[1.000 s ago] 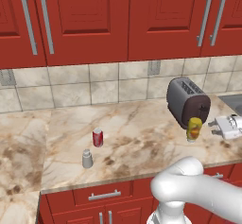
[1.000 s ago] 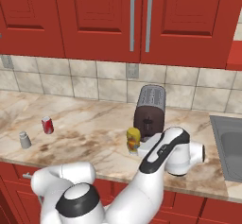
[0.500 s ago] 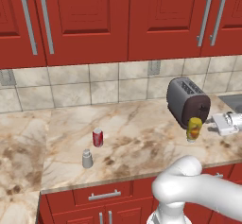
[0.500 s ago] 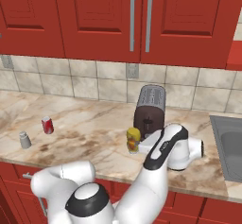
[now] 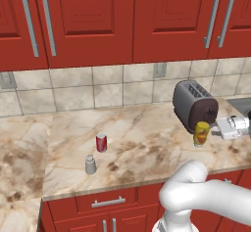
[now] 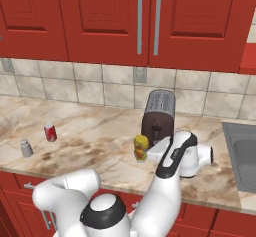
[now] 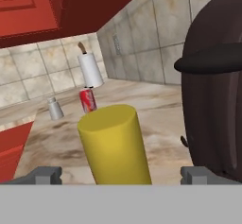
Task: There are various items on the counter. Only move the condiments/shakers into the cabinet.
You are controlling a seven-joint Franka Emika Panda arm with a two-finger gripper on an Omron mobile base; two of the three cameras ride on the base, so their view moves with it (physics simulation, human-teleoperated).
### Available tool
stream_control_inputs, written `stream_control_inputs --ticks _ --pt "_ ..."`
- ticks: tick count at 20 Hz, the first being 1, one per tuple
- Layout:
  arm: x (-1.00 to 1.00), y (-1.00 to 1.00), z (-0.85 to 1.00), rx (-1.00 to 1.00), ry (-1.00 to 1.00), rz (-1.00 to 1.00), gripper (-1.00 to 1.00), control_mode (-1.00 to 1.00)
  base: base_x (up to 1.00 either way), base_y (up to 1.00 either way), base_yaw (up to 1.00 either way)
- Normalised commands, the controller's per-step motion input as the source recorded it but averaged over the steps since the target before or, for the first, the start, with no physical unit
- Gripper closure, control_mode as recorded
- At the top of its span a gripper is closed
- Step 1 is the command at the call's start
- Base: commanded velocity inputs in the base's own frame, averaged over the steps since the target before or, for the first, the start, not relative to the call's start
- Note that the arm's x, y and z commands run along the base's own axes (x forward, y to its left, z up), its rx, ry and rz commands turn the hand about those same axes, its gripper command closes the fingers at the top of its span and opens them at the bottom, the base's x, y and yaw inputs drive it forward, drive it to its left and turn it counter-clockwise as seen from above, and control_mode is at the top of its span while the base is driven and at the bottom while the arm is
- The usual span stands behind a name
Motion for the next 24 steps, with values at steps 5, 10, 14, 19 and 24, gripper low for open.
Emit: stream_control_inputs --ticks 5,10,14,19,24 --pt "0.03 0.00 -0.01 0.00 0.00 0.00 -1.00 -1.00 0.00 0.00 0.00" --pt "0.00 0.02 0.00 0.00 0.00 0.00 -1.00 -1.00 0.00 0.00 0.00" --pt "-0.03 0.14 0.00 0.00 0.00 0.01 -1.00 -1.00 0.00 0.00 0.00" --pt "-0.02 0.20 0.00 -0.02 0.00 0.00 -1.00 -1.00 0.00 0.00 0.00" --pt "0.00 0.19 0.00 -0.02 0.00 0.00 -1.00 -1.00 0.00 0.00 0.00"
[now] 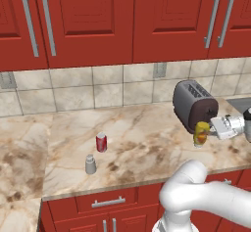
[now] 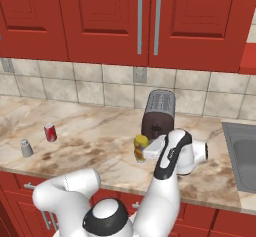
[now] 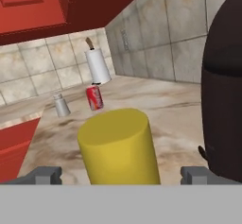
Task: There are various items on the counter. Only move the condiments/shakers into the cabinet.
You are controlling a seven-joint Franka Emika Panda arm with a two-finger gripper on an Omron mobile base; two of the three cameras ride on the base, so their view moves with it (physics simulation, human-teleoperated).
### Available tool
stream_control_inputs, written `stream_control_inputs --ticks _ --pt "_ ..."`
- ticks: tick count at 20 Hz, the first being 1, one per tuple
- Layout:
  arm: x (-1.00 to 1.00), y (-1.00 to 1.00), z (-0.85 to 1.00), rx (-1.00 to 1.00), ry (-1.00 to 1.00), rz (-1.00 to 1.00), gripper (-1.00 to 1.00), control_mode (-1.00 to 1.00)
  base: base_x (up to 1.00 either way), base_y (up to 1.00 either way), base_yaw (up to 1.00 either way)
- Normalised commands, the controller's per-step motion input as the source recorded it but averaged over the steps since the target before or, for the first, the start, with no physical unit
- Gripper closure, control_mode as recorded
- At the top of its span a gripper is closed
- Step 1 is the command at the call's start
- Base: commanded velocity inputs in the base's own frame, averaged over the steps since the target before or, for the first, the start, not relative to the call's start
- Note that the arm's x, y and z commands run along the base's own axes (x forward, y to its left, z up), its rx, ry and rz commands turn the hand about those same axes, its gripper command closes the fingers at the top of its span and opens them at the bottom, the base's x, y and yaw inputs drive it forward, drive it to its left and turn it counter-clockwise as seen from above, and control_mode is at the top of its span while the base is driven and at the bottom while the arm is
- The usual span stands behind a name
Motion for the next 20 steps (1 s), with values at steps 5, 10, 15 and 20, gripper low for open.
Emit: stream_control_inputs --ticks 5,10,15,20 --pt "0.00 0.29 0.00 -0.02 0.00 0.00 -1.00 -1.00 0.00 0.00 0.00" --pt "0.00 0.18 -0.01 -0.01 0.00 0.00 1.00 -1.00 0.00 0.00 0.00" --pt "-0.04 0.00 0.01 0.00 0.00 0.00 1.00 -1.00 0.00 0.00 0.00" --pt "-0.46 0.00 0.60 0.00 0.00 -0.01 1.00 -1.00 0.00 0.00 0.00"
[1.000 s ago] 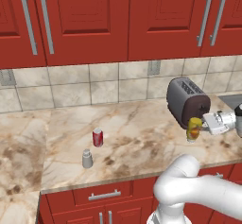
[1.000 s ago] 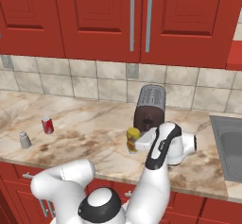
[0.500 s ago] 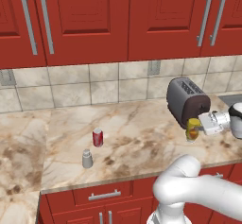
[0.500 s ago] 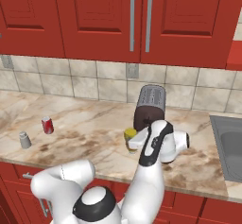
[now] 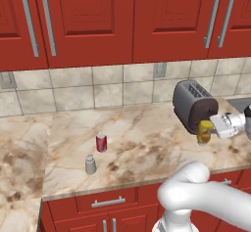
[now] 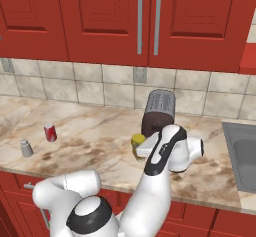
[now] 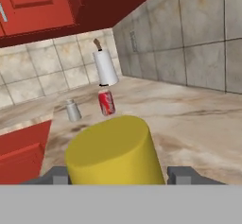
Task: There are various items on the counter. Only move the condiments/shakers into the cabinet.
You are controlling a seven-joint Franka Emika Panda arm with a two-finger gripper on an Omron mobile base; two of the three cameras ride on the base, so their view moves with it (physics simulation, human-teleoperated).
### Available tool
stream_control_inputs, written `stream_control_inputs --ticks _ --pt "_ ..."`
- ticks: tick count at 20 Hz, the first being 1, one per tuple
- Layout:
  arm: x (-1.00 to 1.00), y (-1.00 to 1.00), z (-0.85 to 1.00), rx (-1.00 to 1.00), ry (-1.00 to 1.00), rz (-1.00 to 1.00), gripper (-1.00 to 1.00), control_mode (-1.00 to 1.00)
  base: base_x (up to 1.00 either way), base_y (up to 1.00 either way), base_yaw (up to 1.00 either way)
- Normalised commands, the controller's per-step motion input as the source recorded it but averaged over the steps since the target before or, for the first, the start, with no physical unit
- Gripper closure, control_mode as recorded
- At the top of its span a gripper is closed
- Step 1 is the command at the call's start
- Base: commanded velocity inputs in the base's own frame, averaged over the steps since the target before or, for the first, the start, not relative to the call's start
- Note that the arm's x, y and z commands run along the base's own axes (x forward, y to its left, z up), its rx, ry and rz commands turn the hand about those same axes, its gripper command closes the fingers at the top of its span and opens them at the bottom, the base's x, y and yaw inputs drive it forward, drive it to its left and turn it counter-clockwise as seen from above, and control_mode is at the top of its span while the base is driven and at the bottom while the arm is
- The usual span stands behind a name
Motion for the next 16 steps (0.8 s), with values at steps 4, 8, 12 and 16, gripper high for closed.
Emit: stream_control_inputs --ticks 4,8,12,16 --pt "-0.67 0.00 0.98 0.00 0.00 0.00 1.00 -1.00 0.00 0.00 0.00" --pt "-0.56 0.00 1.00 0.00 0.00 -0.05 1.00 -1.00 0.00 0.00 0.00" --pt "-0.35 -0.02 0.75 0.00 -0.03 -0.05 1.00 1.00 -0.15 -0.04 -0.01" --pt "0.00 0.00 0.00 0.00 0.00 0.00 1.00 1.00 -0.46 -0.37 -0.05"
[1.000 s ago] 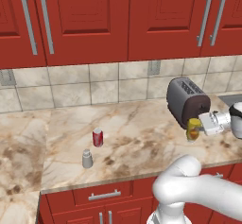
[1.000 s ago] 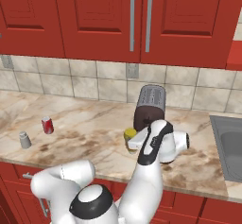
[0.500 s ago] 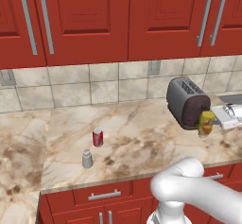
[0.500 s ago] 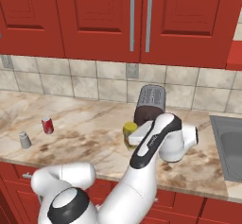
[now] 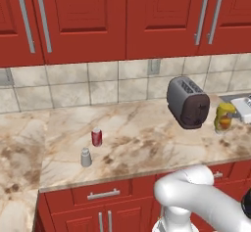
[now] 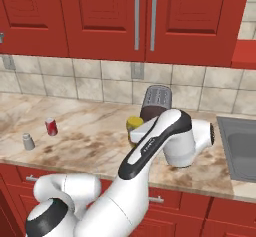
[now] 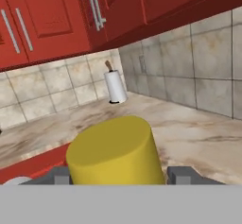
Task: There are various items on the counter. Only move the condiments/shakers into the cabinet.
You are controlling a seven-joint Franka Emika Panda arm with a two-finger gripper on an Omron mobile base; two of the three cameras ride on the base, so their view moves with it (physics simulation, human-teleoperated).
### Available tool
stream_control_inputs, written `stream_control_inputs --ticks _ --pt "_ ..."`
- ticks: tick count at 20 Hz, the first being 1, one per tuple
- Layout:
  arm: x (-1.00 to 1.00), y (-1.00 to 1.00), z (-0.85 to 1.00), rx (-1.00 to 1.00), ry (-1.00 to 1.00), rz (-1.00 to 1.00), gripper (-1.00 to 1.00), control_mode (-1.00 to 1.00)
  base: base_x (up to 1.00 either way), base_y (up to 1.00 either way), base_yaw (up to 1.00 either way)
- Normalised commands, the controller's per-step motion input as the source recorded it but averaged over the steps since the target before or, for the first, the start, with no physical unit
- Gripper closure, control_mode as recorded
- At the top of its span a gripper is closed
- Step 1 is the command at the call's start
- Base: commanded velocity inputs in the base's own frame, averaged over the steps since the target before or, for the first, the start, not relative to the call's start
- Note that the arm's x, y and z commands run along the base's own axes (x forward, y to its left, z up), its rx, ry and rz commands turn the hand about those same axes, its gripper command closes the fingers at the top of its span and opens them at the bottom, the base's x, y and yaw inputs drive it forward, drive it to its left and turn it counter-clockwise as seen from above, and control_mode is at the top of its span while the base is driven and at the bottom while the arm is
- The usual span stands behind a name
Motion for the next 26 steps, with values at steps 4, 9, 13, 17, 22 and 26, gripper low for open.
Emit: stream_control_inputs --ticks 4,9,13,17,22,26 --pt "0.00 0.00 0.00 0.00 0.00 0.00 1.00 1.00 -0.23 -0.83 -0.02" --pt "0.00 0.00 0.00 0.00 0.00 0.00 1.00 1.00 -0.03 -0.99 0.00" --pt "0.00 0.00 0.00 0.00 0.00 0.00 1.00 1.00 0.00 -1.00 0.00" --pt "0.00 0.00 0.00 0.00 0.00 0.00 1.00 1.00 0.00 -1.00 0.00" --pt "0.00 0.00 0.00 0.00 0.00 0.00 1.00 1.00 0.09 -0.83 0.00" --pt "0.00 0.00 0.00 0.00 0.00 0.00 1.00 1.00 0.27 -0.37 0.00"
